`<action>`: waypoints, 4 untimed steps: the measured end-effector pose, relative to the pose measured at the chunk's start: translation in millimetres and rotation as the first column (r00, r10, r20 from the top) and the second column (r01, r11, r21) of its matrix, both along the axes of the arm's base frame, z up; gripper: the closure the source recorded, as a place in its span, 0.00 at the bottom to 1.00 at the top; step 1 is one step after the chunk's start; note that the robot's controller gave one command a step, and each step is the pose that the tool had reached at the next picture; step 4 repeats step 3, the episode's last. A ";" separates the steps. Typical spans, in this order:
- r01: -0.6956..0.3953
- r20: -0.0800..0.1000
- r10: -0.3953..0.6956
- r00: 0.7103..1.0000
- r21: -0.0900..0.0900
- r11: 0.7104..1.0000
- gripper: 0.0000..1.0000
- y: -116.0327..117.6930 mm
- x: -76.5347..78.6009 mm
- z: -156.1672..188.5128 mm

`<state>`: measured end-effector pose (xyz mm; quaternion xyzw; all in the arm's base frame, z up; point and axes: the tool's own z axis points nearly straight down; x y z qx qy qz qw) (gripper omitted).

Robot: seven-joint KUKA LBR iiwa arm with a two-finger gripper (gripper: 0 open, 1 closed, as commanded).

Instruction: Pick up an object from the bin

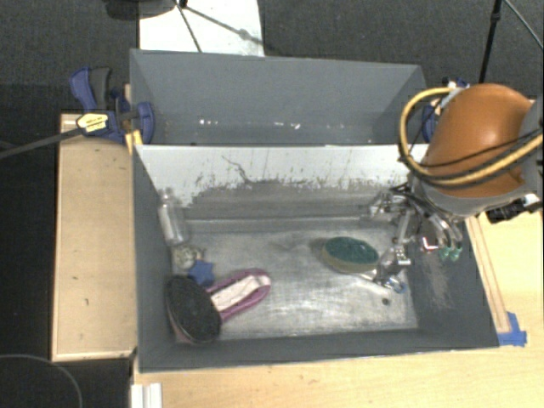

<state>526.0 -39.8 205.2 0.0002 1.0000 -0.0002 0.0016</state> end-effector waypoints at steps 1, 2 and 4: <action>0.134 -0.007 -0.134 0.991 0.001 0.991 0.00 -2.3 25.9 -112.9; 0.132 0.000 -0.132 0.991 0.001 0.991 1.00 -2.7 27.5 -108.3; -0.247 0.005 0.247 0.969 -0.003 0.969 1.00 -27.7 25.2 20.3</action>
Offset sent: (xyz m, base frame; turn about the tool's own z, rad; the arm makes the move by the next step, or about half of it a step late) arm 0.0267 -0.0025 -0.1092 0.1348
